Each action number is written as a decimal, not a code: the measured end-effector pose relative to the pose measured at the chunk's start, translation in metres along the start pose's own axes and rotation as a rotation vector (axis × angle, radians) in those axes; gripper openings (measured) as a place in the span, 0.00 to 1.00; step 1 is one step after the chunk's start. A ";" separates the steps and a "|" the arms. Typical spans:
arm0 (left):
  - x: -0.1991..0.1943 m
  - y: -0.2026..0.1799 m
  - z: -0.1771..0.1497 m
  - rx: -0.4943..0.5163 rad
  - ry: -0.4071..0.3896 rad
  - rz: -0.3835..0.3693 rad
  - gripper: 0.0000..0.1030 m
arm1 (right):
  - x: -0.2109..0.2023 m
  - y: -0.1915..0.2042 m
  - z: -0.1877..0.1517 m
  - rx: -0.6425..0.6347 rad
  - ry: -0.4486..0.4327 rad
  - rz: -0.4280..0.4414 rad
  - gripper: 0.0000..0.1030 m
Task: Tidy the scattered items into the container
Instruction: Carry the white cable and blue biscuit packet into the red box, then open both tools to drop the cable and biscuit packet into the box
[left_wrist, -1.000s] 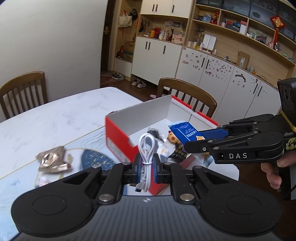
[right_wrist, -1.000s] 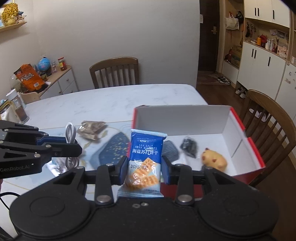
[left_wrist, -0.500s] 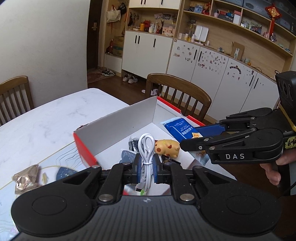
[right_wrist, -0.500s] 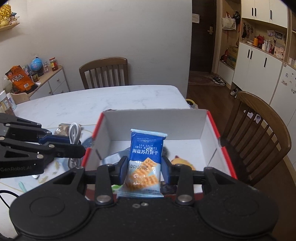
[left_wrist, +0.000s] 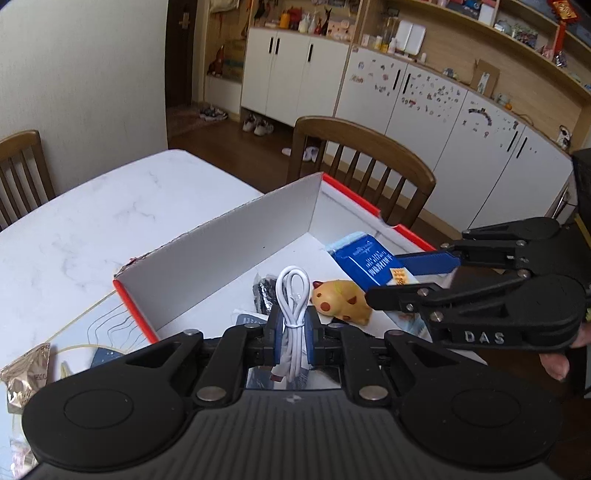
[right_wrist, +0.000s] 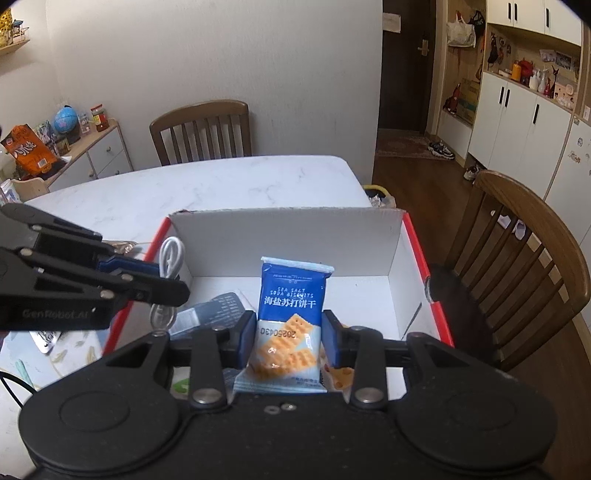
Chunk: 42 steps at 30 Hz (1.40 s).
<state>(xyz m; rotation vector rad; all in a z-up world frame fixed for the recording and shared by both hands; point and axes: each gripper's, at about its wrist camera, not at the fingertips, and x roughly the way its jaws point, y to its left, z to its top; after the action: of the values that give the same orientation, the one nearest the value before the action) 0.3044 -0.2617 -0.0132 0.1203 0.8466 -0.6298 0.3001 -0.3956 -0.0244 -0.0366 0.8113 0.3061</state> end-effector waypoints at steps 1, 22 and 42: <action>0.005 0.001 0.003 0.001 0.007 0.004 0.11 | 0.003 -0.002 0.000 -0.002 0.005 0.001 0.35; 0.076 0.021 0.038 0.163 0.158 0.153 0.11 | 0.054 -0.012 0.000 -0.045 0.107 0.021 0.35; 0.138 0.010 0.037 0.318 0.353 0.119 0.11 | 0.081 -0.004 -0.007 -0.102 0.211 0.047 0.35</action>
<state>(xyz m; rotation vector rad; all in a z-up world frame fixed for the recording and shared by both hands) 0.4029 -0.3314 -0.0911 0.5794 1.0646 -0.6371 0.3485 -0.3795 -0.0883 -0.1474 1.0061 0.3920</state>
